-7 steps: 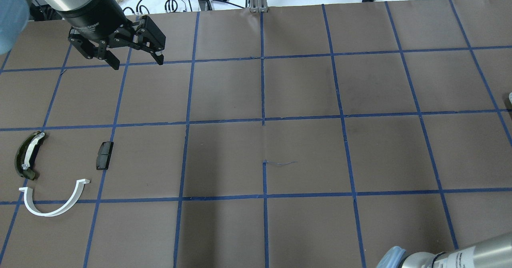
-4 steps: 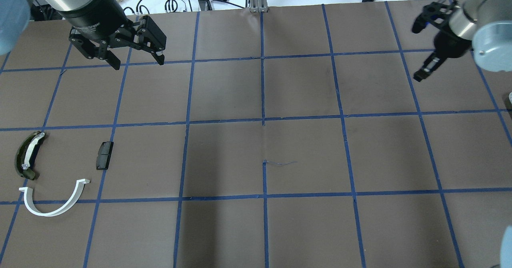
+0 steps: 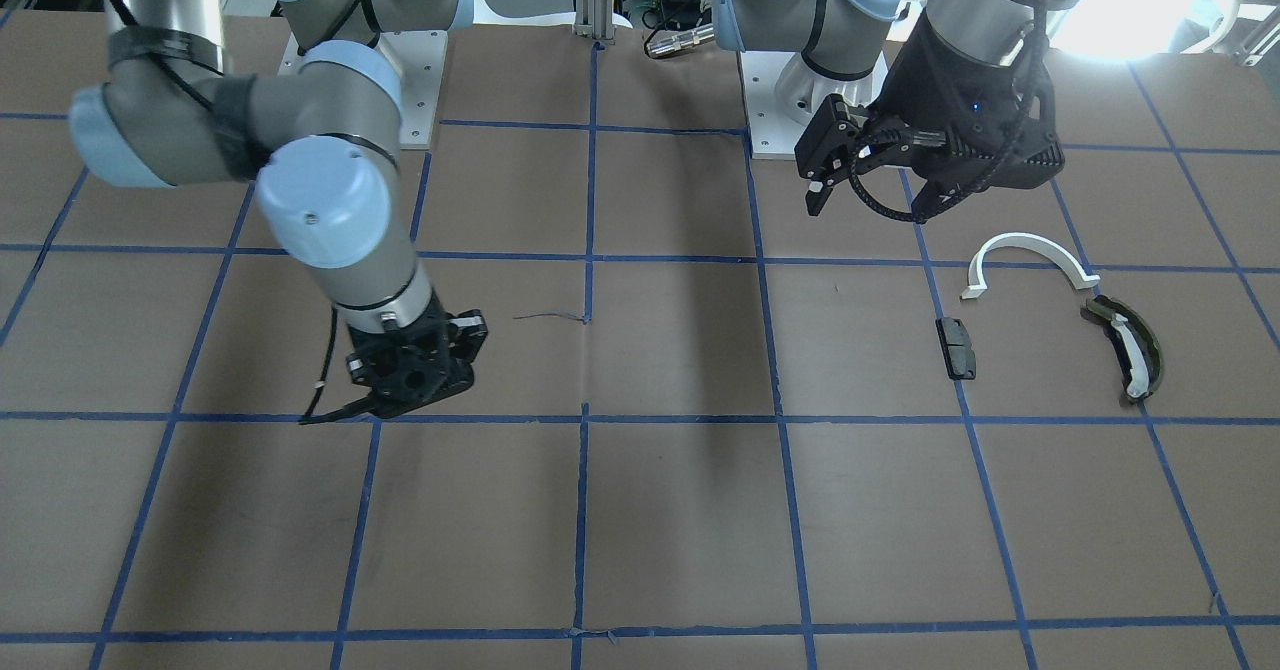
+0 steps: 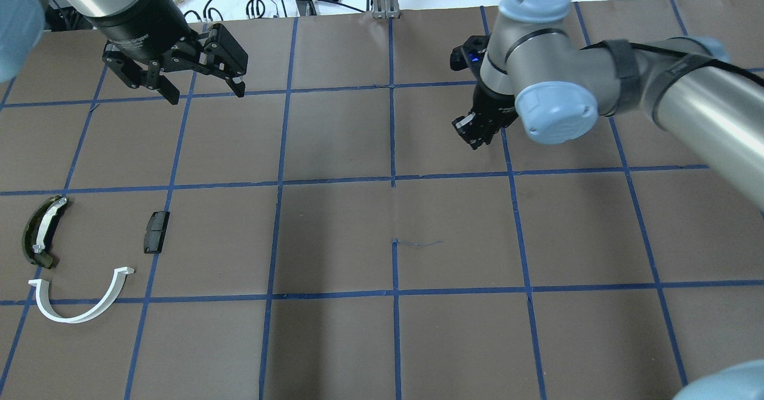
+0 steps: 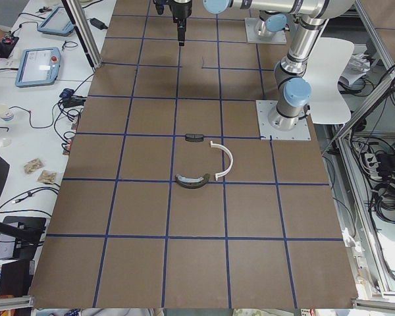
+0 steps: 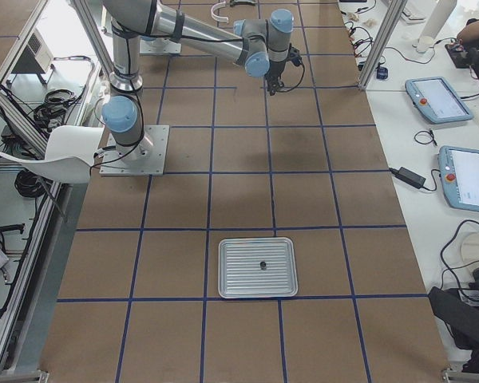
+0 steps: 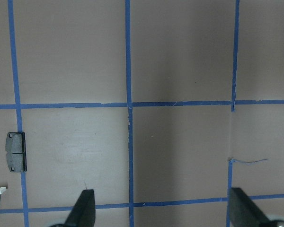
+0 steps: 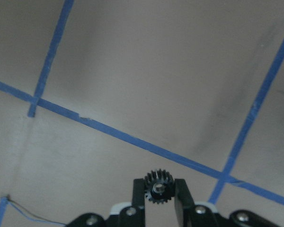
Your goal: Place bearing gear from tray to pile
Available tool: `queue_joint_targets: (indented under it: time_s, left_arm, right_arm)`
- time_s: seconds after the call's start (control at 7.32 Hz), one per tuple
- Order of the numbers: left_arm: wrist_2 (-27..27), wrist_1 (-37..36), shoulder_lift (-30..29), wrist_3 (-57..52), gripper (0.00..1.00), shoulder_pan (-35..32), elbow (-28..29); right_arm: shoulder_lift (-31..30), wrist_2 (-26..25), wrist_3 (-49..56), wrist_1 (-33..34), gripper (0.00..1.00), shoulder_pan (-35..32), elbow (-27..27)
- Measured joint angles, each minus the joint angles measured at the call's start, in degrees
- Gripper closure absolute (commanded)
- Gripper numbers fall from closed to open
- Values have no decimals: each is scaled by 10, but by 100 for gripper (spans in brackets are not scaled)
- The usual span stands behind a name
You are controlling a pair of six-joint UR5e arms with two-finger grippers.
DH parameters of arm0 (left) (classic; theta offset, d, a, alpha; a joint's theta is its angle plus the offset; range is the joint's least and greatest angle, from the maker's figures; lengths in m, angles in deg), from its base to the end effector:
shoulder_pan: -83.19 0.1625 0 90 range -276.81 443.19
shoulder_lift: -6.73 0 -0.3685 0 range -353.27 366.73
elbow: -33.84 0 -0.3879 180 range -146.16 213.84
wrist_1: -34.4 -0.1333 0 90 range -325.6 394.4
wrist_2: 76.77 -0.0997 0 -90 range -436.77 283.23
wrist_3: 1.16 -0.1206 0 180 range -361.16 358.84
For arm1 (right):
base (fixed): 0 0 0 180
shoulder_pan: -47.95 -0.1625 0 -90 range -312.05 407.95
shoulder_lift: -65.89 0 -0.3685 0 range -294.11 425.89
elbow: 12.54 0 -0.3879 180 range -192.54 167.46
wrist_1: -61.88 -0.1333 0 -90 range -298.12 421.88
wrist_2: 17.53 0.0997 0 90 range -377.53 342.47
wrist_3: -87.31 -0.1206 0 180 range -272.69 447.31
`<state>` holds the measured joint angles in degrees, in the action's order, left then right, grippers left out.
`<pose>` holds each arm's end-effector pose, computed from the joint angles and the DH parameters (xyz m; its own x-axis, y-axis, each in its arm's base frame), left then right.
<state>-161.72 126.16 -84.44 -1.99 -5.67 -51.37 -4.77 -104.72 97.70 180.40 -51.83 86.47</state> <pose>-0.1340 -0.5010 0.4386 -0.9962 -0.0025 0.0875 -0.0055 0.9994 -0.0337 0.2329 -0.5316 0.2059 -0.9375 -0.3447 -0.0477 -0.3446 0.9387 -0.0118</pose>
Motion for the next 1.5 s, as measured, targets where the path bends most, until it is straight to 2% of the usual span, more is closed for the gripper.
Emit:
queue_joint_targets:
  time_s: [0.27, 0.41, 0.55, 0.82, 1.09, 1.23, 1.5]
  left_arm:
    - [0, 0, 0, 0, 0, 0, 0]
    - [0, 0, 0, 0, 0, 0, 0]
    - [0, 0, 0, 0, 0, 0, 0]
    - [0, 0, -1, -1, 0, 0, 0]
    - [-1, 3, 1, -5, 0, 2, 0]
    - [-2, 5, 0, -7, 0, 3, 0]
    - [3, -4, -20, 0, 0, 1, 5]
  right_arm:
    - [43, -4, -134, 60, 98, -90, 7]
    - [60, -1, -177, 74, 92, -117, 9]
    - [78, 0, -211, 80, 3, -132, 11]
    - [93, -4, -232, 98, 0, -140, 8]
    - [71, -8, -198, 85, 0, -104, -11]
    - [43, -8, -160, 56, 0, -66, -18]
    - [-17, -9, -27, 6, 0, 63, -19]
